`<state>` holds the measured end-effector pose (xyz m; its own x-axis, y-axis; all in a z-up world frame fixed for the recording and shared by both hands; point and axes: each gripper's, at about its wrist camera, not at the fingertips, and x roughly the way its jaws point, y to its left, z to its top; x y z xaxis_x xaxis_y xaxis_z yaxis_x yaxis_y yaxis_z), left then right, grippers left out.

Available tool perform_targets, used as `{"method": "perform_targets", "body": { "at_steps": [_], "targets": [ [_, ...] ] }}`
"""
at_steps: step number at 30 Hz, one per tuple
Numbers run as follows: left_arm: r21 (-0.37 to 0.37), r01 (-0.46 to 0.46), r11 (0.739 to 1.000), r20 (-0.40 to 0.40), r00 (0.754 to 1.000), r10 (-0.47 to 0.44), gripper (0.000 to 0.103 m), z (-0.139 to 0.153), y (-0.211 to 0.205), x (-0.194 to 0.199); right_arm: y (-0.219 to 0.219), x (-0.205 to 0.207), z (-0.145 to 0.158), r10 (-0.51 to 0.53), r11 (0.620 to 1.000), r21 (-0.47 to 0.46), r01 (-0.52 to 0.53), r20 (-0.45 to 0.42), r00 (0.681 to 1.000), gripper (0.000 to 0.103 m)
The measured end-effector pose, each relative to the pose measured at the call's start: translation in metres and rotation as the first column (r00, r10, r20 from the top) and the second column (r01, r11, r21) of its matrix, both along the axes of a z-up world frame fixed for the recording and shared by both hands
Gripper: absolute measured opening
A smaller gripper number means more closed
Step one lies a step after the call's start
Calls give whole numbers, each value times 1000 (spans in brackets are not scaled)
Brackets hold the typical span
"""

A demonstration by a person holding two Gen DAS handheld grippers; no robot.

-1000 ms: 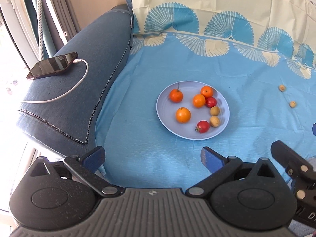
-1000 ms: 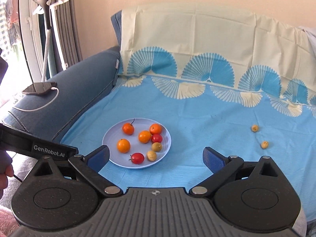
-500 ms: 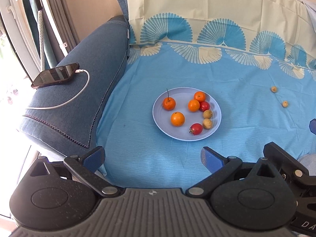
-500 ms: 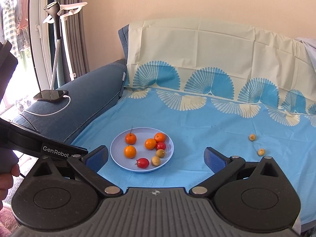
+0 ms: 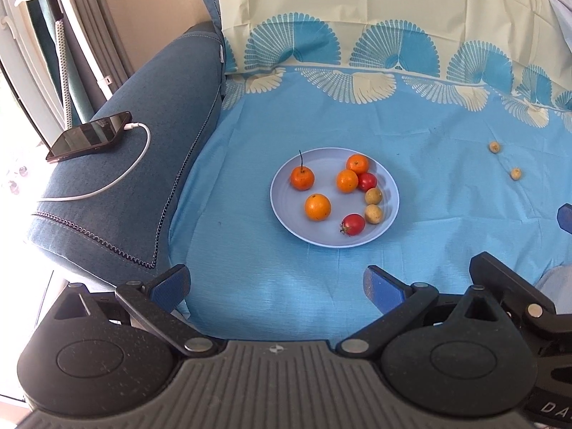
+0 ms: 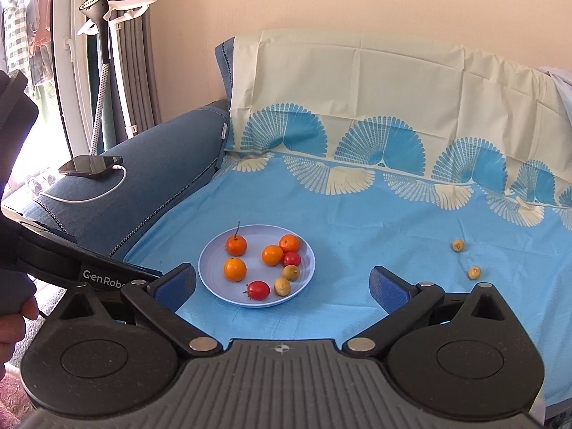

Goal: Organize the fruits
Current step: 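Withdraw both tools from the plate, then grasp a small yellow fruit with the left gripper while the right grasps another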

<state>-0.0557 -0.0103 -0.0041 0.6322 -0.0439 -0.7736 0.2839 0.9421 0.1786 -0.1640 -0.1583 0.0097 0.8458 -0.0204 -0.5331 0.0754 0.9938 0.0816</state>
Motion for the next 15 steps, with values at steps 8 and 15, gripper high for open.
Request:
{"method": "perform_targets", "body": {
  "at_steps": [8, 15],
  "targets": [
    [22, 9, 1000, -25, 1000, -8, 103, -8, -5, 7, -2, 8, -6, -1, 1000, 9, 1, -24, 1000, 102],
    [22, 16, 1000, -53, 999, -14, 103, -14, -11, 18, -9, 15, -15, -13, 999, 30, 14, -54, 998, 102]
  ]
}}
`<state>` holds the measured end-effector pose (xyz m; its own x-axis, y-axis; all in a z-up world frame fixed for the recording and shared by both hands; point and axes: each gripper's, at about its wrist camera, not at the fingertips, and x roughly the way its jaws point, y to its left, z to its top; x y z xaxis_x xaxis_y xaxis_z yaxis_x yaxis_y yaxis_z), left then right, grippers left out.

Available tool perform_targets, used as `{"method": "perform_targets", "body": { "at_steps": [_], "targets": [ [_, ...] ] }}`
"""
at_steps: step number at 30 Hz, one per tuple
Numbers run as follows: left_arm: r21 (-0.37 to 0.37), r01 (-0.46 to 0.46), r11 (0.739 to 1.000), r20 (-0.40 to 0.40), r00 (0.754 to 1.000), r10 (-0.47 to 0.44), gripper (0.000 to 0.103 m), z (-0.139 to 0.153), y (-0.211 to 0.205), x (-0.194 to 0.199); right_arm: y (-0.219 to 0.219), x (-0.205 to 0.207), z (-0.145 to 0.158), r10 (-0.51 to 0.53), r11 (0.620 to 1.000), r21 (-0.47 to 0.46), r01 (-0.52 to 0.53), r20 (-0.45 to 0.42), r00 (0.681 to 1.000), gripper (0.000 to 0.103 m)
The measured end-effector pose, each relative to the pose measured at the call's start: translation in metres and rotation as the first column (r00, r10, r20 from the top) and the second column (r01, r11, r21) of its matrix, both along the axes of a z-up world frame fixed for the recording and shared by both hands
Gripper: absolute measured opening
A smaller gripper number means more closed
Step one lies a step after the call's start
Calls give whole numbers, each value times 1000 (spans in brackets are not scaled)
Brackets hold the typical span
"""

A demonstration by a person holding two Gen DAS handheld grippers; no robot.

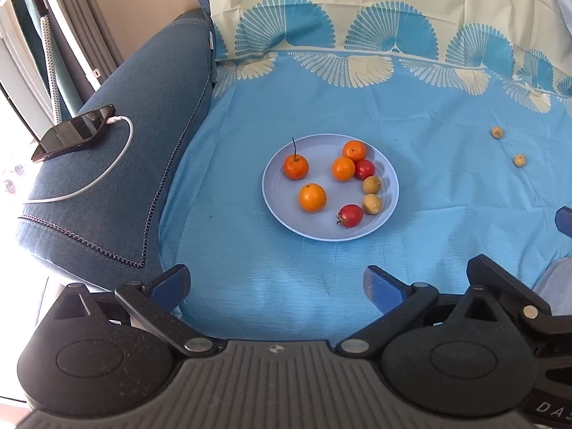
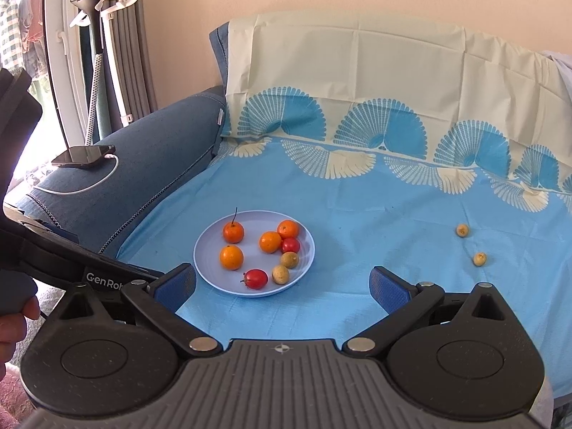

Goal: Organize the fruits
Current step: 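Grasp a small yellow fruit with the left gripper while the right grasps another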

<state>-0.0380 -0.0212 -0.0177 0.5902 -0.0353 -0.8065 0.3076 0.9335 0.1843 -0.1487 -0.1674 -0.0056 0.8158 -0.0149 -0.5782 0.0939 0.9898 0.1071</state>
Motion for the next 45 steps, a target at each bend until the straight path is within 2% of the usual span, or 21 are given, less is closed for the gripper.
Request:
{"method": "perform_targets", "body": {
  "at_steps": [5, 10, 15, 19, 20, 23, 27, 29, 30, 31, 32, 33, 35, 36, 38, 39, 41, 43, 45],
  "targets": [
    [0, 31, 1000, -9, 999, -31, 103, 1, -18, 11, -17, 5, -10, -59, 998, 25, 59, -8, 998, 102],
    [2, 55, 998, -22, 998, -55, 103, 3, -47, 26, -64, 13, -28, -202, 979, 17, 202, 1, 979, 102],
    [-7, 52, 999, -73, 996, -53, 103, -3, -84, 55, -148, 41, -70, -398, 917, -12, 398, -31, 917, 102],
    [7, 51, 999, -113, 992, -50, 103, -14, -123, 81, -222, 77, -120, -533, 846, -39, 532, -82, 842, 102],
    [13, 51, 999, -118, 992, -49, 103, -17, -134, 88, -237, 86, -131, -547, 837, -34, 546, -95, 832, 102],
    [32, 56, 998, -122, 991, -51, 103, -27, -166, 108, -274, 116, -165, -572, 819, -37, 572, -132, 810, 102],
    [47, 80, 996, -129, 989, -74, 103, -42, -211, 133, -299, 146, -198, -568, 821, -40, 570, -159, 808, 102],
    [48, 100, 994, -133, 987, -93, 103, -52, -236, 145, -302, 151, -208, -546, 837, -70, 542, -155, 823, 88],
    [40, 110, 993, -136, 985, -104, 103, -57, -248, 151, -302, 151, -208, -542, 840, -81, 536, -142, 828, 77],
    [27, 121, 992, -139, 983, -116, 103, -62, -262, 158, -302, 150, -206, -548, 836, -94, 540, -128, 827, 41],
    [20, 128, 992, -144, 982, -124, 103, -68, -277, 165, -301, 149, -204, -554, 832, -119, 542, -131, 822, 26],
    [11, 138, 990, -149, 980, -135, 103, -75, -293, 171, -303, 147, -204, -567, 823, -136, 552, -130, 814, 26],
    [-13, 174, 985, -155, 972, -174, 103, -89, -326, 181, -314, 138, -205, -606, 796, -105, 596, -129, 785, 26],
    [-23, 203, 979, -161, 966, -204, 103, -99, -347, 186, -323, 135, -205, -641, 767, -102, 633, -124, 757, 26],
    [-45, 257, 965, -180, 948, -261, 103, -116, -386, 193, -344, 125, -208, -734, 679, -114, 726, -120, 668, 26],
    [-58, 280, 958, -195, 938, -285, 103, -125, -404, 196, -357, 118, -211, -771, 636, -91, 767, -129, 624, 26],
    [-66, 306, 950, -222, 923, -313, 103, -144, -438, 201, -372, 107, -214, -808, 584, -31, 811, -125, 576, 26],
    [-70, 343, 937, -248, 904, -349, 103, -160, -466, 205, -373, 106, -217, -814, 575, -35, 818, -123, 567, 26],
    [-47, 342, 939, -256, 904, -342, 103, -174, -485, 209, -372, 108, -219, -816, 573, -48, 818, -119, 565, 27]
  ]
}}
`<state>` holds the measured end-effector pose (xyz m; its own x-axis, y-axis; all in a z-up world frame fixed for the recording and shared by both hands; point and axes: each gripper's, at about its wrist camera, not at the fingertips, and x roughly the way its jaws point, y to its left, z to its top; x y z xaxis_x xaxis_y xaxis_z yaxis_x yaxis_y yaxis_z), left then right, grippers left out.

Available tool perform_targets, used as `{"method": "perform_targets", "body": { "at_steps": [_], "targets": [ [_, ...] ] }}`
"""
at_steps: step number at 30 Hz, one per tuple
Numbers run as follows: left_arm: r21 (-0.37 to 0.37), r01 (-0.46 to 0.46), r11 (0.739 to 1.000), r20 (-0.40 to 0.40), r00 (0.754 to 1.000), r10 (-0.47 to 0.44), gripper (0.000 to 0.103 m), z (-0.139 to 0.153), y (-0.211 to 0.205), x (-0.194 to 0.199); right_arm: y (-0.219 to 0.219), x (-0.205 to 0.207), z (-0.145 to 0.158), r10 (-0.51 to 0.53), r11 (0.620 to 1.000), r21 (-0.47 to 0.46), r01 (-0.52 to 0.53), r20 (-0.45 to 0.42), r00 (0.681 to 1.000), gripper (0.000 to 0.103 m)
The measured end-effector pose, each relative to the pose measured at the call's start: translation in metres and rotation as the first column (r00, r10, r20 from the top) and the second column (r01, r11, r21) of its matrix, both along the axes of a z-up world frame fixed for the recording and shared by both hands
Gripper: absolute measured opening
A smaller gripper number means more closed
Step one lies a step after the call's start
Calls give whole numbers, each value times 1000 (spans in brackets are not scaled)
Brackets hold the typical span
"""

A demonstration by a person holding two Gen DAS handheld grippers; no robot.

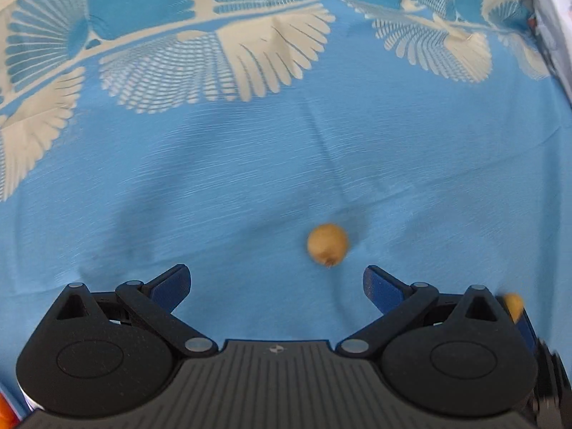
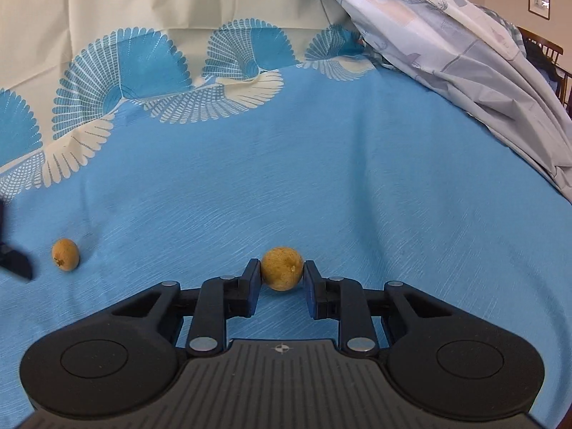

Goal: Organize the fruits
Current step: 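Grasp a small yellow fruit with the left gripper while the right grasps another, then carry both small yellow fruits over the plate with both grippers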

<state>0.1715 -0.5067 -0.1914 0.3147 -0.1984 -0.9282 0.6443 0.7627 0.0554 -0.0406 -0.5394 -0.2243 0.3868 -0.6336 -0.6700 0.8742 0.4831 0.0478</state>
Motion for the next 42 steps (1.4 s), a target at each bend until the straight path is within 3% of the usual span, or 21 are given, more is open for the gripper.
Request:
{"method": "perform_targets", "body": {
  "at_steps": [4, 5, 6, 7, 8, 13, 17, 23, 27, 32, 38, 42],
  "targets": [
    [9, -40, 999, -9, 999, 40, 95, -12, -12, 11, 1, 2, -1, 1, 1000, -9, -1, -5, 1000, 29],
    [-8, -49, 999, 10, 999, 50, 79, -8, -11, 11, 1, 2, -1, 0, 1000, -11, -1, -5, 1000, 29],
    [-17, -38, 999, 28, 999, 39, 50, -4, -10, 11, 2, 2, -1, -1, 1000, -11, 1, -4, 1000, 29],
    [-20, -22, 1000, 27, 999, 23, 31, -1, -9, 11, 2, 2, 0, -4, 1000, -11, 4, -1, 1000, 29],
    [-20, -19, 1000, 13, 1000, 19, 27, 1, -8, 12, 2, 2, 0, -10, 1000, -10, 10, 3, 1000, 29],
    [-32, -35, 999, 1, 999, 35, 27, 18, 10, 11, 5, 0, 1, -27, 999, -17, 27, 13, 1000, 27],
    [-41, -32, 999, 34, 999, 34, 27, 51, 46, -10, 7, -2, 5, -25, 999, -41, 27, 40, 999, 27],
    [-84, -64, 994, 41, 997, 68, 27, 115, 153, -67, 32, -7, 27, 71, 982, -177, -58, 64, 995, 27],
    [-46, -121, 992, 70, 990, 124, 27, 150, 237, -108, 61, -34, 67, 127, 980, -166, -107, 113, 985, 27],
    [-5, -196, 981, 103, 975, 196, 27, 175, 329, -148, 138, -88, 133, 330, 939, -163, -301, 194, 924, 27],
    [-10, -275, 961, 145, 951, 274, 27, 195, 410, -185, 231, -125, 178, 519, 850, -58, -523, 253, 816, 27],
    [-64, -310, 949, 169, 934, 316, 27, 208, 448, -207, 280, -133, 203, 620, 773, -53, -633, 279, 734, 27]
  ]
}}
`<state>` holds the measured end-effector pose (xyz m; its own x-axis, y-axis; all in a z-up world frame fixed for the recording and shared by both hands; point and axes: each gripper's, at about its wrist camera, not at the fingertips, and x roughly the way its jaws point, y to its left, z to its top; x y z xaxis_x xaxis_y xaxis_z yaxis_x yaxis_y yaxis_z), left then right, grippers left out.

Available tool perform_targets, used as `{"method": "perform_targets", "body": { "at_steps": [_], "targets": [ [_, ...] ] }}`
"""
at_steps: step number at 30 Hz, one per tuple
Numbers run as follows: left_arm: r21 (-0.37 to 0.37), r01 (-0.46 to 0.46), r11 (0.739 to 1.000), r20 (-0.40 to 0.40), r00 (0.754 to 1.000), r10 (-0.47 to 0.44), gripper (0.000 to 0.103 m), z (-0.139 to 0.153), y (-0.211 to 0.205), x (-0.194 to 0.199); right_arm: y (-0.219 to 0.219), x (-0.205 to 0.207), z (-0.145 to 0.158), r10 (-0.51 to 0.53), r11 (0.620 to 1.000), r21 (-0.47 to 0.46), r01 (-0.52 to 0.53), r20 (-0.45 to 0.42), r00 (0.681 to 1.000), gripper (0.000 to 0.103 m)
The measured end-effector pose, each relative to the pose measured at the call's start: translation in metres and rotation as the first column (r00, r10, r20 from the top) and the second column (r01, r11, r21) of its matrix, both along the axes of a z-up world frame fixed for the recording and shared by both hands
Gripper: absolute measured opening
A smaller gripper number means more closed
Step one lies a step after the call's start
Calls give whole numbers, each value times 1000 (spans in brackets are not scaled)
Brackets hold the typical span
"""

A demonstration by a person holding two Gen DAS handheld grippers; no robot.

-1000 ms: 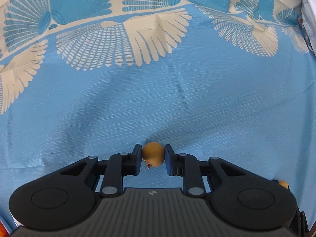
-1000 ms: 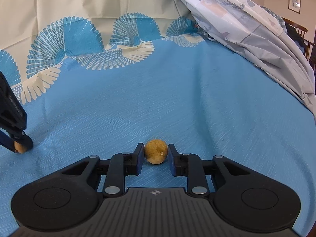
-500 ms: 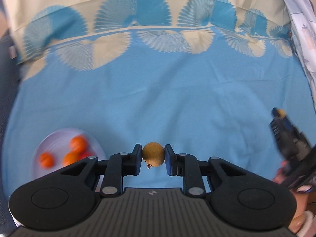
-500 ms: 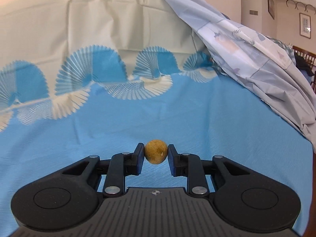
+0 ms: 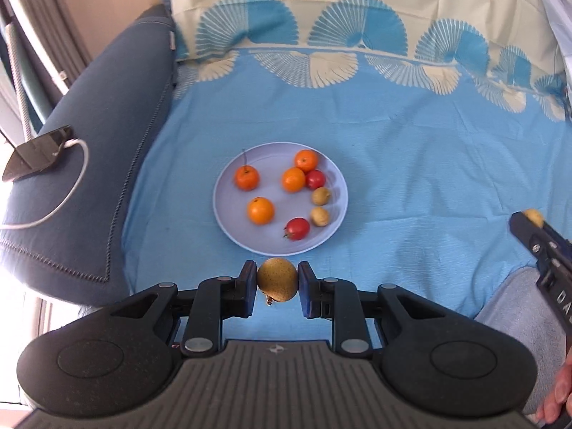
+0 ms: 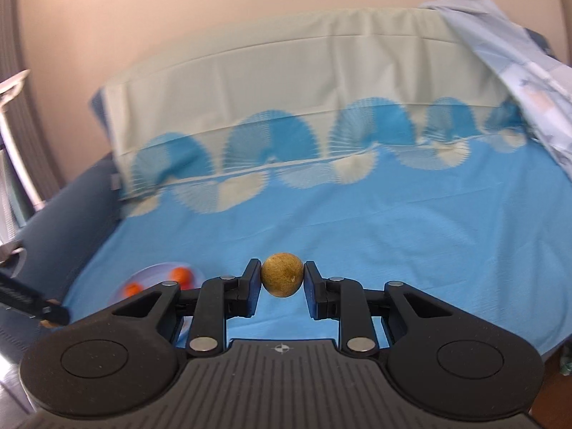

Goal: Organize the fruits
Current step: 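Carry both small yellow fruits over the plate with both grippers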

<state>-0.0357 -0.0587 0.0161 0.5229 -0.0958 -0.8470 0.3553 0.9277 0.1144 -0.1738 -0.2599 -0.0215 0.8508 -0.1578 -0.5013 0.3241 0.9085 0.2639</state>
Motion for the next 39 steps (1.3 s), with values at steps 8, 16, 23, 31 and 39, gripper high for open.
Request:
{"method": "perform_targets", "body": {
  "at_steps": [8, 16, 23, 31, 39],
  "targets": [
    [-79, -38, 996, 16, 999, 40, 27, 10, 44, -30, 90, -13, 33, 252, 956, -160, -247, 11, 968, 27],
    [-138, -69, 988, 18, 997, 72, 27, 9, 66, -31, 111, -17, 47, 285, 931, -237, -278, -5, 958, 27],
    [-148, -82, 986, 11, 996, 84, 27, 5, 73, -26, 117, -11, 45, 311, 915, -259, -308, -31, 950, 27],
    [-133, -76, 988, -19, 997, 74, 27, -5, 68, -18, 114, -3, 40, 314, 915, -247, -318, -59, 948, 27],
    [-110, -77, 991, -51, 996, 72, 27, -17, 62, -8, 112, 7, 30, 316, 918, -224, -328, -89, 945, 27]
  ]
}}
